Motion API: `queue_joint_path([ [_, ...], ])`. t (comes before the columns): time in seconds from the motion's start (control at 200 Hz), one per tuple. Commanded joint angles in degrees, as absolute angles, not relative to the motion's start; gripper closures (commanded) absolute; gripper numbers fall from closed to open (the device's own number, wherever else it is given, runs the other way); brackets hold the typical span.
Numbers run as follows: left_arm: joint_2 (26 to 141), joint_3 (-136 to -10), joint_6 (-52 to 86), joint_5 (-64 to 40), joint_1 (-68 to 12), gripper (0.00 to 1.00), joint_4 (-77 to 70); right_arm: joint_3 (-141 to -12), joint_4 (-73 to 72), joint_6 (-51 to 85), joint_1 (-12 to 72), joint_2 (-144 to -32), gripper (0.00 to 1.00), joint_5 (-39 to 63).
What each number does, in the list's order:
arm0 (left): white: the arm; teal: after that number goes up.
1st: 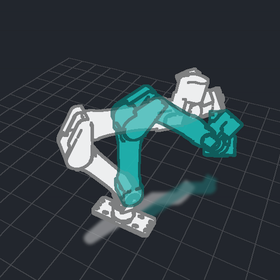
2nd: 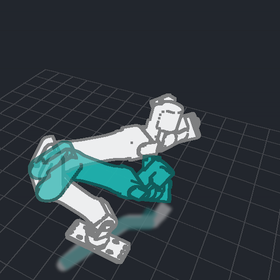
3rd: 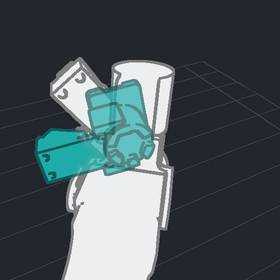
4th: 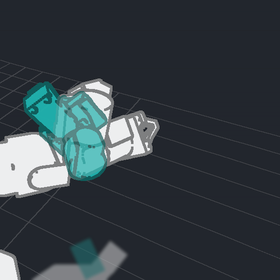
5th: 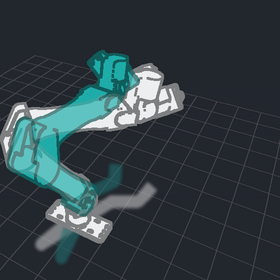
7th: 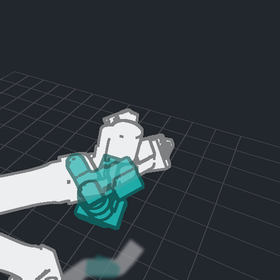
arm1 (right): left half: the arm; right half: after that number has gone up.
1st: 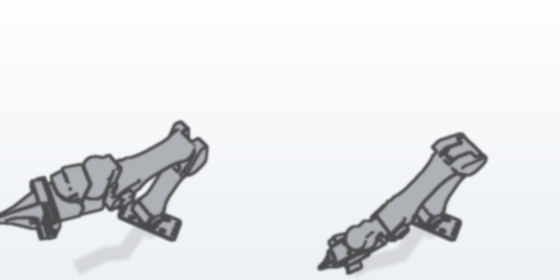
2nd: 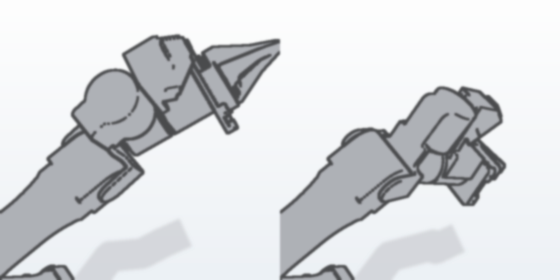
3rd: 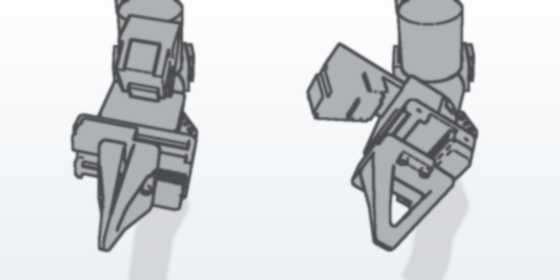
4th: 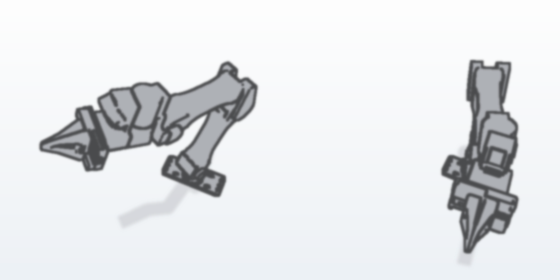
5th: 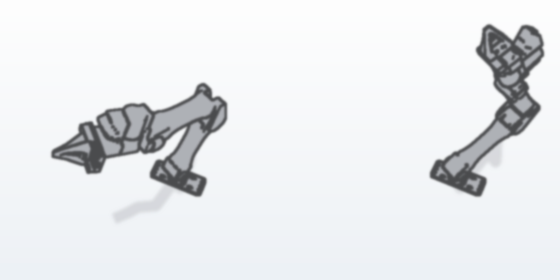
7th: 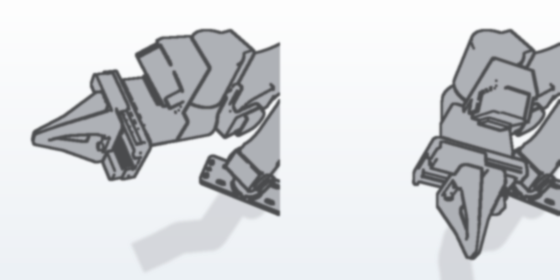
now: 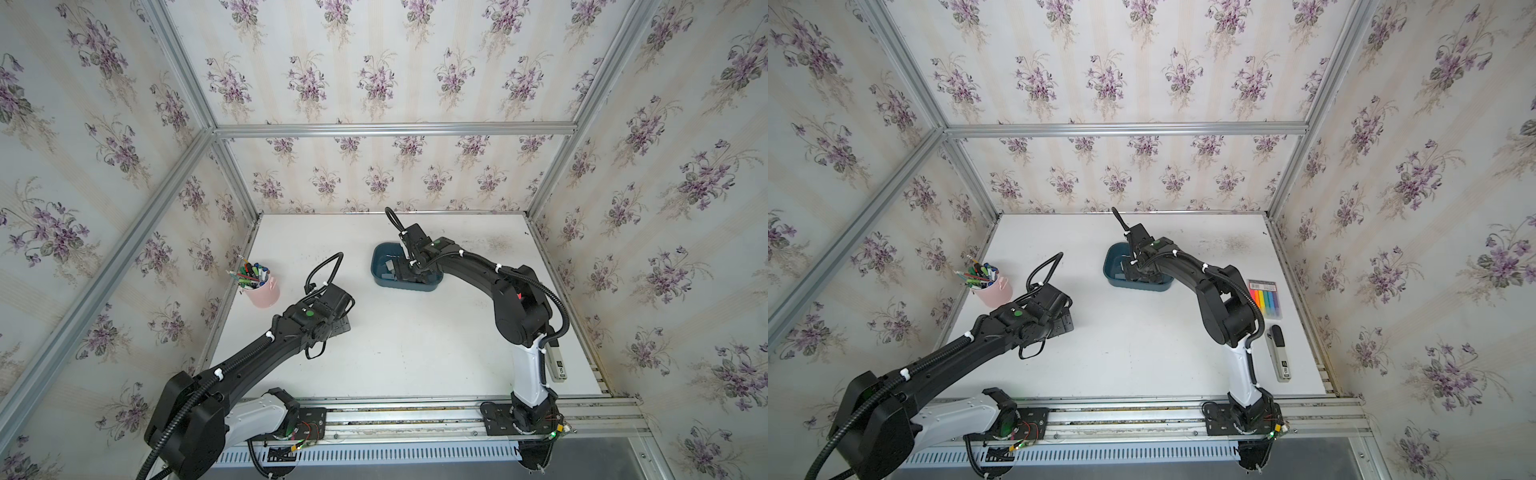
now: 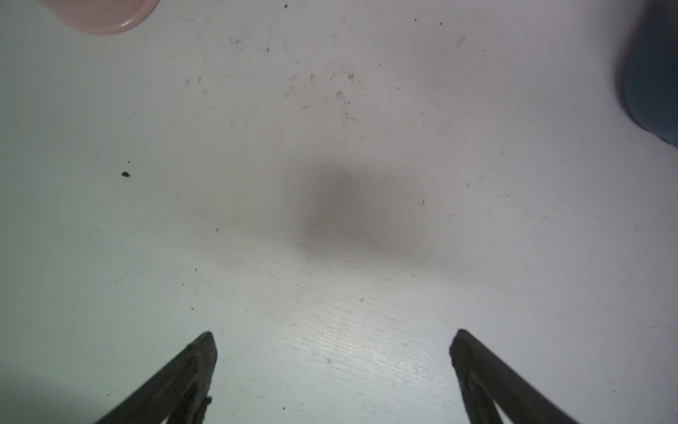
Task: Put the eraser in the storage box
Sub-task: Place the eraser in the storage box.
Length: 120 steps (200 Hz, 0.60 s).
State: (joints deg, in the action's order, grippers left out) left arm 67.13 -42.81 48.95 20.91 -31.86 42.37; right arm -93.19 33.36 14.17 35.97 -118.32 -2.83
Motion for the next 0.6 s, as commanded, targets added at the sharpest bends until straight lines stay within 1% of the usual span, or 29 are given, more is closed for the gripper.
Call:
queue_joint_path([
  [0.0,66.56,-43.02,48.88,22.12,-31.76,0.0,42.35,-91.81,31.99,14.49,35.95,-115.83,0.18,-3.75],
  [0.11,66.31,-43.22,48.28,22.32,-31.59,0.0,42.19,-88.47,29.29,14.96,35.94,-111.06,0.18,-5.34],
  [0.285,66.36,-44.32,46.11,22.65,-31.22,0.0,41.65,-78.77,20.34,15.34,35.95,-98.85,0.18,-9.05],
  [0.385,66.02,-44.88,45.08,23.09,-31.03,0.0,41.57,-73.23,15.08,15.16,35.86,-92.93,0.16,-11.68],
  [0.594,64.8,-45.2,44.4,22.99,-30.65,0.01,40.82,-69.87,12.78,14.85,35.77,-88.67,0.11,-15.15],
])
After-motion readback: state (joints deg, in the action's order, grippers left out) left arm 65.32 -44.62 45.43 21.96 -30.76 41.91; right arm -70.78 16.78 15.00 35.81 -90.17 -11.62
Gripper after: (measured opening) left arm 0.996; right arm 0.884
